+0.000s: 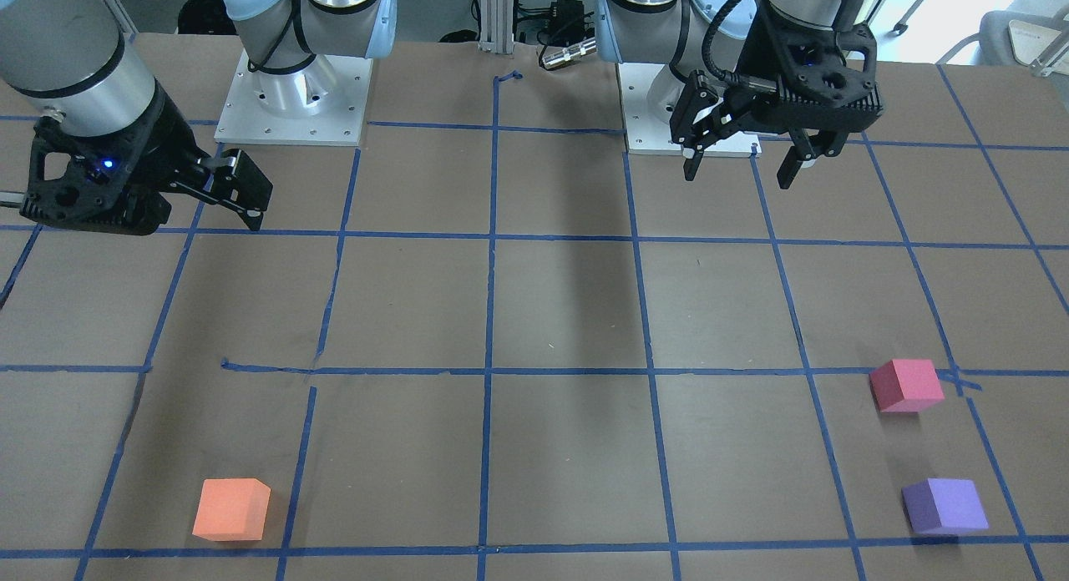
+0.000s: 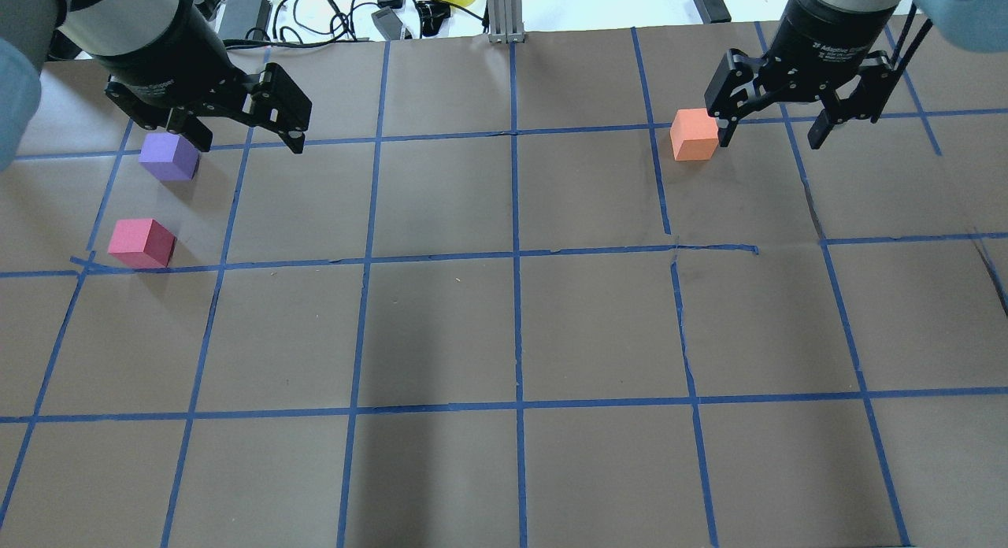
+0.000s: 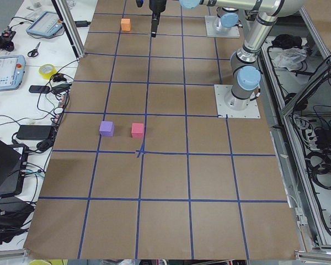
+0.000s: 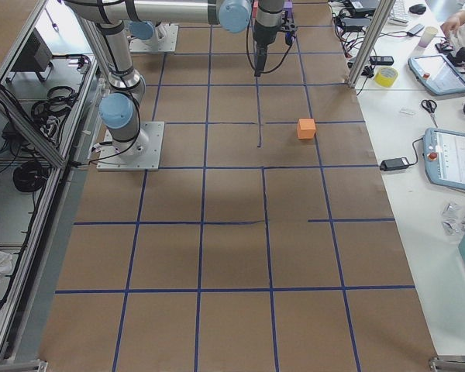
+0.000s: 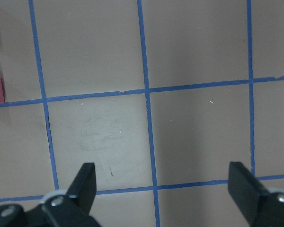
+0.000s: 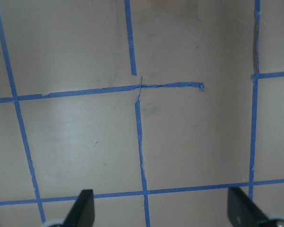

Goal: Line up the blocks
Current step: 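Move the right gripper down over the orange cube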

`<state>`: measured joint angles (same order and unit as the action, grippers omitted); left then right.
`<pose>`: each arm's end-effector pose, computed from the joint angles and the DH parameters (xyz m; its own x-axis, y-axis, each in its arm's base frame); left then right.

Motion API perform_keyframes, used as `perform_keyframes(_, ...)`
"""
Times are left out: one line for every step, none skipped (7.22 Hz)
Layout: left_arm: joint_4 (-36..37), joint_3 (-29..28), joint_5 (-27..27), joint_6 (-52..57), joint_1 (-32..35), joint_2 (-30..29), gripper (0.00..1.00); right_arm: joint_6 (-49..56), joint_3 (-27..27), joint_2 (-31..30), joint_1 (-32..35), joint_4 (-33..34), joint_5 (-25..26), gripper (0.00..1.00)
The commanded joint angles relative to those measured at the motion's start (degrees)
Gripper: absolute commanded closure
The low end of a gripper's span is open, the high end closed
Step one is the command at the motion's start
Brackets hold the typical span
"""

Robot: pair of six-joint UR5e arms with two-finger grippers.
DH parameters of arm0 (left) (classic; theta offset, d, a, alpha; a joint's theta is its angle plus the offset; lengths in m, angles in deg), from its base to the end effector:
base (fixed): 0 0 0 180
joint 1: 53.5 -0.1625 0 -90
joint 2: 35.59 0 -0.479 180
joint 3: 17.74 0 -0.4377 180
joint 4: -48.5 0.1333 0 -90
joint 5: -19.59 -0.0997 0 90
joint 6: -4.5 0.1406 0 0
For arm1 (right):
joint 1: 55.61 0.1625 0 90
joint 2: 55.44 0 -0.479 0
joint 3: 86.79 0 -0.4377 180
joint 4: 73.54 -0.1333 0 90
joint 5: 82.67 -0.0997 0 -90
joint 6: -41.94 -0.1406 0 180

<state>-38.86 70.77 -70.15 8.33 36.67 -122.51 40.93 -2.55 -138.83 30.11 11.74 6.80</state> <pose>-0.1355 -0.5267 0.5487 -0.9976 0.0698 -0.0039 0.0697 0.9896 -0.1255 0.0911 -0.5868 0.4822 -0.9956 0.0930 -0.0075 0.0918 0.9910 0.0972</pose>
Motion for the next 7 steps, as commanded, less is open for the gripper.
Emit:
perform_keyframes(0.08,0.0,-0.01,-0.05,0.09,0.0,0.0,0.48,0.05,7.4,-0.56,13.04,-0.17,0.0)
perform_keyframes(0.08,0.0,0.08,-0.05,0.01,0.0,0.0,0.57,0.4,12.85,-0.47,24.03,0.01,0.0)
perform_keyframes(0.0,0.0,0.0,0.04,0.09,0.0,0.0,0.75,0.4,16.03,-0.38,29.79,-0.17,0.0)
perform_keyframes(-0.27,0.0,-0.01,0.21,0.09,0.09,0.0,1.97,0.4,18.85,-0.38,35.51,-0.17,0.0)
perform_keyframes(-0.27,0.0,0.17,0.13,0.18,0.0,0.0,2.59,0.32,22.27,-0.38,38.52,-0.17,0.0)
perform_keyframes(-0.27,0.0,0.17,0.12,0.09,0.09,0.0,2.68,0.4,24.74,-0.38,41.25,-0.08,0.0)
perform_keyframes(-0.27,0.0,0.26,0.12,0.09,0.09,0.0,3.12,0.23,27.38,-0.38,44.58,-0.08,0.0)
